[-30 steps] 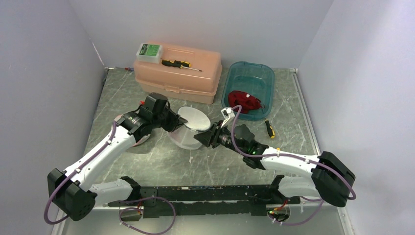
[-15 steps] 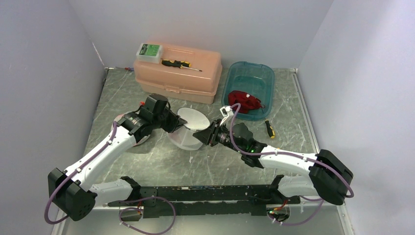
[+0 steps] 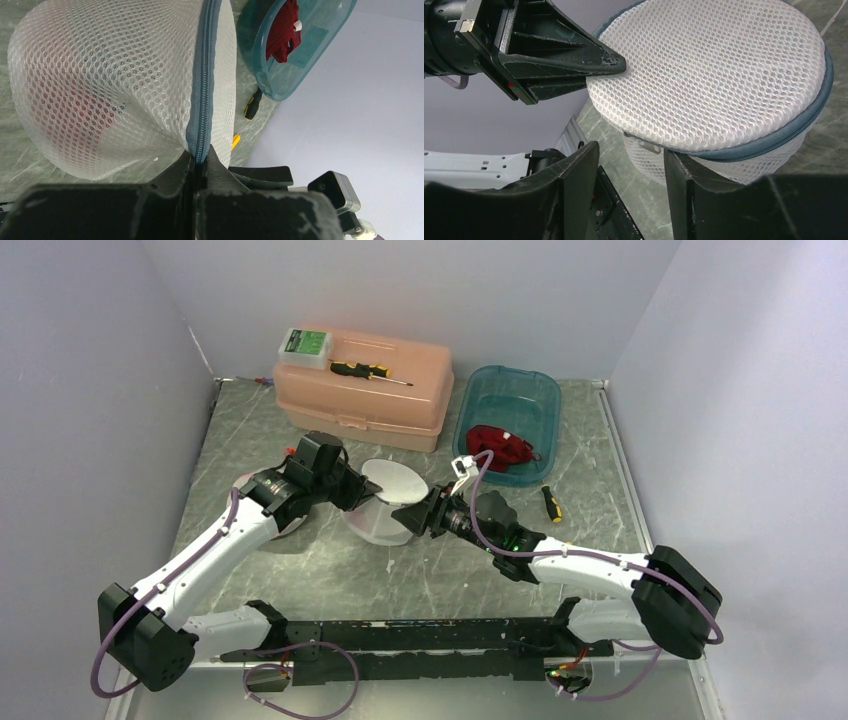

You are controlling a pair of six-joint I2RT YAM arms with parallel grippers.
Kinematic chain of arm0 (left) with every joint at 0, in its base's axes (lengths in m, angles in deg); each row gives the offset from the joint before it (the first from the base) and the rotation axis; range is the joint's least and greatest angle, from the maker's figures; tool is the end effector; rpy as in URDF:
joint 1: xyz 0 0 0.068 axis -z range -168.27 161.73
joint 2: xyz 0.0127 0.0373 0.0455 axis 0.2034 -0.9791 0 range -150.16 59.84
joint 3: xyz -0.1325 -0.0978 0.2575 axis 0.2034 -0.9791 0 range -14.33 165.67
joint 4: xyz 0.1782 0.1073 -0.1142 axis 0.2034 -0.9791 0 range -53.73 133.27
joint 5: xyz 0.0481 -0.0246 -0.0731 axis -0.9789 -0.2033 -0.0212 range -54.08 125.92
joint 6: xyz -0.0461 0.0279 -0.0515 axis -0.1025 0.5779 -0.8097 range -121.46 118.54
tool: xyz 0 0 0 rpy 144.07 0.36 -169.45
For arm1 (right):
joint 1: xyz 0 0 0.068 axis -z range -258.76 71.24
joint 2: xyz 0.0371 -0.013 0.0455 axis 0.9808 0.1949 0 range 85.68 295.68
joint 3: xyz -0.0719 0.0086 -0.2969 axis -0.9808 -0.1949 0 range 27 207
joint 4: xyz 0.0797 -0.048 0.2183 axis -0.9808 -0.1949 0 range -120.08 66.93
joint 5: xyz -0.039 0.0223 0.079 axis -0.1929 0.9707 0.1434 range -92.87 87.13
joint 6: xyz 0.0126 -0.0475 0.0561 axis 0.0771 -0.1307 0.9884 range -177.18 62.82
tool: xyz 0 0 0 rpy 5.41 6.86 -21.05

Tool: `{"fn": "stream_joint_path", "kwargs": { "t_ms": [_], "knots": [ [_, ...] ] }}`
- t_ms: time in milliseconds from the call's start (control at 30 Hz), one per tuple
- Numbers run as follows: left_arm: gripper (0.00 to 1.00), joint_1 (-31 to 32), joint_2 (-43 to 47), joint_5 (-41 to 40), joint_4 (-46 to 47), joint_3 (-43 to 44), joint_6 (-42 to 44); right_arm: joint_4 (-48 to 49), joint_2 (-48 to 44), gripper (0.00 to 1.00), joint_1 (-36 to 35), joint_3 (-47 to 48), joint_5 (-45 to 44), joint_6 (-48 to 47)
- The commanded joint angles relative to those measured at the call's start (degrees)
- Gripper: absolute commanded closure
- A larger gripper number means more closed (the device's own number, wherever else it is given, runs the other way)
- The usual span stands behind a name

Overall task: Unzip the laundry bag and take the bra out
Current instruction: Unzip the laundry bag at the center of the board.

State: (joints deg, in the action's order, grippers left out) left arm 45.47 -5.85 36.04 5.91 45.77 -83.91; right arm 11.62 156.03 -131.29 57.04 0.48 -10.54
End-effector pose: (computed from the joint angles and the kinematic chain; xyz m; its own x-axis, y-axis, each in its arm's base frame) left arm 0.1839 -0.1229 0.3303 -0.6263 -0.7738 -0.0948 -0.4886 0.4843 -0.7258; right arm 0.1563 0.2097 0.2846 -0.6427 0.3546 -0.6791 -0.5250 0.4417 0.7275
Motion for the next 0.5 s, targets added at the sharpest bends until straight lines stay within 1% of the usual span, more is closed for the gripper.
{"fn": "stream_joint_path", "kwargs": {
  "t_ms": [0, 100, 267, 467],
  "knots": [
    [0.97, 0.2, 1.7, 0.0, 1.6, 1.9, -0.9, 1.4, -2.0, 0.44, 0.3, 0.6, -1.7, -0.6],
    [0.97, 0.3, 1.6, 0.0, 1.5, 2.3, -0.8, 2.4, -2.1, 0.44, 0.3, 0.2, -1.4, -0.5],
    [0.97, 0.6, 1.3, 0.0, 2.0, 2.3, -1.0, 3.5, -2.0, 0.51, 0.3, 0.3, -0.2, -1.1],
    [0.97, 1.0, 1.2, 0.0, 1.9, 2.9, -0.9, 4.5, -1.3, 0.52, 0.8, 0.0, 0.9, -1.1]
  ]
}}
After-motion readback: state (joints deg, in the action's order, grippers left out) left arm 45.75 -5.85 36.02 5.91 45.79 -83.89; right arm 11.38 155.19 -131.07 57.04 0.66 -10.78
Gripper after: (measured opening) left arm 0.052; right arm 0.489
